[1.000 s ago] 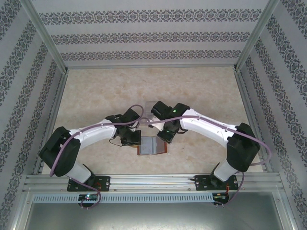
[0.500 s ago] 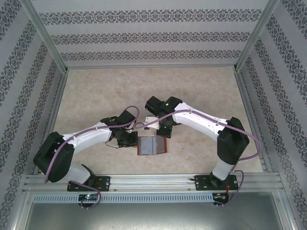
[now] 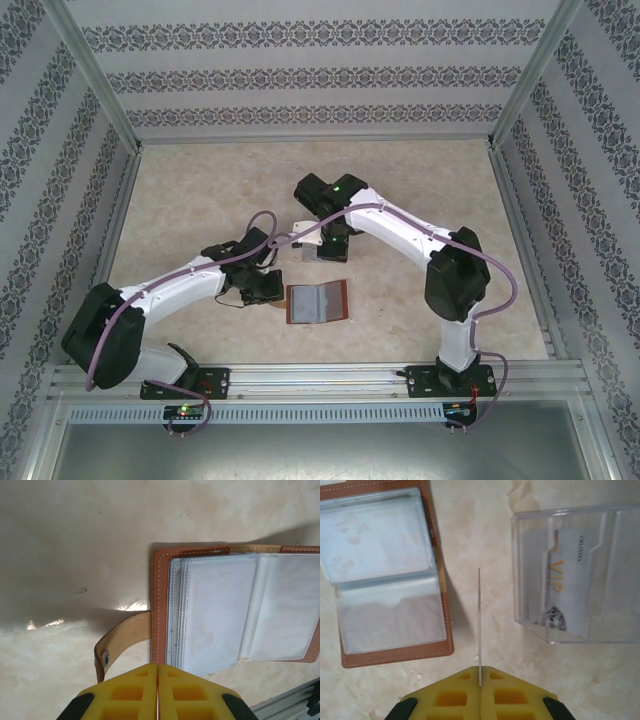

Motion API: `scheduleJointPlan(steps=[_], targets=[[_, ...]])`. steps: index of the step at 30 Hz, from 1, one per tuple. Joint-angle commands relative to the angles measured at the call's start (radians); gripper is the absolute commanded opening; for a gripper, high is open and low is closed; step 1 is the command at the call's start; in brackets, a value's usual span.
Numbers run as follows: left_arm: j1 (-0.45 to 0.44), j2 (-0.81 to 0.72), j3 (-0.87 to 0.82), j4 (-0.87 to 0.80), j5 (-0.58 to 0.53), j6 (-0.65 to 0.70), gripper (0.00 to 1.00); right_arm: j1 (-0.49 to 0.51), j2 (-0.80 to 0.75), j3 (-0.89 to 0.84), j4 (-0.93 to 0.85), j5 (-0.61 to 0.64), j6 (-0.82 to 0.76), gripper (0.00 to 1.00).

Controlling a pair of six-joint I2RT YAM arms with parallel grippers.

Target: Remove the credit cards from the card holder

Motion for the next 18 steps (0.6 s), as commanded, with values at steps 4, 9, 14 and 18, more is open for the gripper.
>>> scheduleJointPlan(steps=[4, 9, 14, 18], targets=[[0.017, -0.027, -0.013, -0.038, -0.024, -0.013, 0.08, -0.037, 0.096, 0.136, -0.080, -0.008, -0.060, 0.07], [0.029, -0.028, -0.012, -0.037, -0.026, -0.016, 0.08, -0.057, 0.163, 0.227, -0.118, -0.009, -0.085, 0.07], [0.039, -0.024, -0.009, -0.036, -0.026, -0.017, 0.08, -0.069, 0.217, 0.293, -0.142, -0.010, -0.103, 0.07], [0.045, -0.028, -0.009, -0.043, -0.025, -0.013, 0.08, -0.079, 0.249, 0.336, -0.156, -0.014, -0.111, 0.07]])
